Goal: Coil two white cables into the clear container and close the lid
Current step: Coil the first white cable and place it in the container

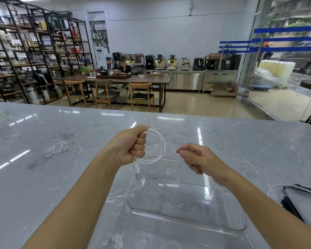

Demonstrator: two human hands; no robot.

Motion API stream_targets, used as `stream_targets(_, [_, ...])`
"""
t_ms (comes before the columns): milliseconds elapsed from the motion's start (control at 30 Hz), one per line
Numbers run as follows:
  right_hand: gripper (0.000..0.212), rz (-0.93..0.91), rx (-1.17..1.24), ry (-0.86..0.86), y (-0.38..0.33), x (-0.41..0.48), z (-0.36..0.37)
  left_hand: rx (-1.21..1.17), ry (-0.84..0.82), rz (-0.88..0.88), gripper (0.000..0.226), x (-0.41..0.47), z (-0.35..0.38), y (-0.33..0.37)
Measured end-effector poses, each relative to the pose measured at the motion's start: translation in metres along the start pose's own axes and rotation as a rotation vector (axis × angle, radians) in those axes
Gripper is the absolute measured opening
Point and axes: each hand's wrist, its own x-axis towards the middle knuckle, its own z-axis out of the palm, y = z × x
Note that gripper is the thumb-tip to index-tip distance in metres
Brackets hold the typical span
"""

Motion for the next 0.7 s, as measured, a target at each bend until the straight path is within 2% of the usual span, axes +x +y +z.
stream_targets(133, [0.037, -0.056, 0.093, -0.061, -0.009, 0.002, 0.015, 0.026, -0.08, -0.02, 0.044, 0.001, 0.02, -0.009])
stream_targets(200, [0.024, -0.106, 0.09, 0.072, -0.012, 0.007, 0.028, 0.001, -0.122, -0.039, 0.043, 0.001, 0.031, -0.015])
stream_targets(267, [0.021, -0.123, 0.04, 0.26, -0.012, 0.012, 0.033, -0.059, -0.155, -0.061, 0.042, 0.001, 0.039, -0.018])
stream_targets(367, [0.02, -0.164, -0.114, 0.361, -0.01, 0.012, 0.031, -0.067, -0.205, -0.101, 0.037, -0.001, 0.041, -0.017])
stream_targets(567, [0.022, -0.236, -0.481, 0.282, -0.007, 0.005, 0.021, 0.416, -0.129, -0.05, 0.029, -0.007, 0.024, -0.012])
stream_targets(700, [0.026, -0.211, -0.706, 0.172, -0.004, 0.004, 0.024, 0.53, -0.032, -0.012, 0.024, -0.003, 0.012, -0.012])
